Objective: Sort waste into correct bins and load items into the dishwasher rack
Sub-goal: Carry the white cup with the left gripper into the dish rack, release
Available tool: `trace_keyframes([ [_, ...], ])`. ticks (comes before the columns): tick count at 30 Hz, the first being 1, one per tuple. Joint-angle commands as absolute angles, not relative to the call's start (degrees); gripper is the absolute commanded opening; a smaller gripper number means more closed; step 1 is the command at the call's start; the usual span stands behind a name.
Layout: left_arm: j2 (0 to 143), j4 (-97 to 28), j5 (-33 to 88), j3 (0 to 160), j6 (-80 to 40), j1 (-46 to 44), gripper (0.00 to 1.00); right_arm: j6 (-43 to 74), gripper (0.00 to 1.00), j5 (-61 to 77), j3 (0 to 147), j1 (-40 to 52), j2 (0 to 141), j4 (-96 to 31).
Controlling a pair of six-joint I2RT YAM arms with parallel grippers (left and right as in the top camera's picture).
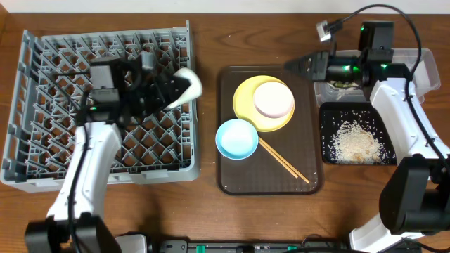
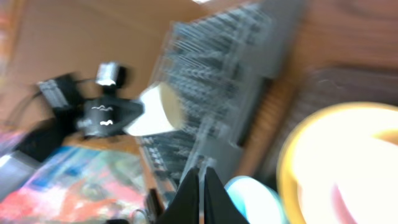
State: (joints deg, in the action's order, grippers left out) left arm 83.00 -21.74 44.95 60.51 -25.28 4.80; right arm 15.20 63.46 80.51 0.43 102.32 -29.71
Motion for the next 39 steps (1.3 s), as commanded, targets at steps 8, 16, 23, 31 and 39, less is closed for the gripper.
trace_keyframes([
  [8,75.13,-44.60,10.81,71.81,-13.93,11.33,0.06,-0.12,0.01,33.06,80.62,5.63,98.24,-50.26],
  [16,77.91,-58.85,8.97,71.96,-13.45,13.98,0.06,-0.95,0.02,18.37,80.62,7.42,89.21,-59.64],
  [23,83.96,-61.84,8.08,71.79,-12.64,13.96,0.06,-0.95,0.03,18.00,80.60,7.49,87.85,-61.54],
  [31,92.07,-58.24,6.79,71.79,-12.47,13.96,0.10,-0.93,0.03,18.02,80.60,7.57,87.85,-61.60],
  [39,94.56,-59.72,6.81,71.77,-12.49,13.96,0.59,-0.95,0.39,18.02,80.60,7.57,87.85,-61.98],
])
